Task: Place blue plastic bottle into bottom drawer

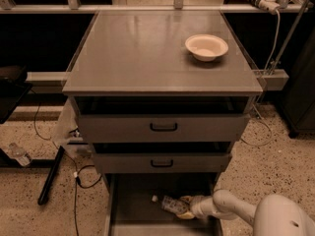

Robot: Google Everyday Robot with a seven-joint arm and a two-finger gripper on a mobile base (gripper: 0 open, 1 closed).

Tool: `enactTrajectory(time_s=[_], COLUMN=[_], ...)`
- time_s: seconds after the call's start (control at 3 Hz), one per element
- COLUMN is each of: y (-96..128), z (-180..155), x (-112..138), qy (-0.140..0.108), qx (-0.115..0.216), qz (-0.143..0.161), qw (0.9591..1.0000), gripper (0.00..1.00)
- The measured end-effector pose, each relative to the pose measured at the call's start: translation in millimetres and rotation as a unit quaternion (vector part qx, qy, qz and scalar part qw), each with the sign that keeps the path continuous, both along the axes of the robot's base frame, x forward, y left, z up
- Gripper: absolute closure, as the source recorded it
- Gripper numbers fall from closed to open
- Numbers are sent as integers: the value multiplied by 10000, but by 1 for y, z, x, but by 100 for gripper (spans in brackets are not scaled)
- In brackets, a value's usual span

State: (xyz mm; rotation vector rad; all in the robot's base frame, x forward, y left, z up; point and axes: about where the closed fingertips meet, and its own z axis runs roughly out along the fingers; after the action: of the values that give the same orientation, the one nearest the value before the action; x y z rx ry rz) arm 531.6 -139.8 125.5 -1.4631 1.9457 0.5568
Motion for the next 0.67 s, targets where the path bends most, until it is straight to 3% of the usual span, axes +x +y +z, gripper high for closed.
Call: enactTrajectory(time_s=[0.33, 0.67], y=[0, 0], z=[0, 0], x=[0, 0], qy=[0, 0], qx=[0, 0], qz=[0, 0], qw=[10000, 10000], gripper=[12, 0])
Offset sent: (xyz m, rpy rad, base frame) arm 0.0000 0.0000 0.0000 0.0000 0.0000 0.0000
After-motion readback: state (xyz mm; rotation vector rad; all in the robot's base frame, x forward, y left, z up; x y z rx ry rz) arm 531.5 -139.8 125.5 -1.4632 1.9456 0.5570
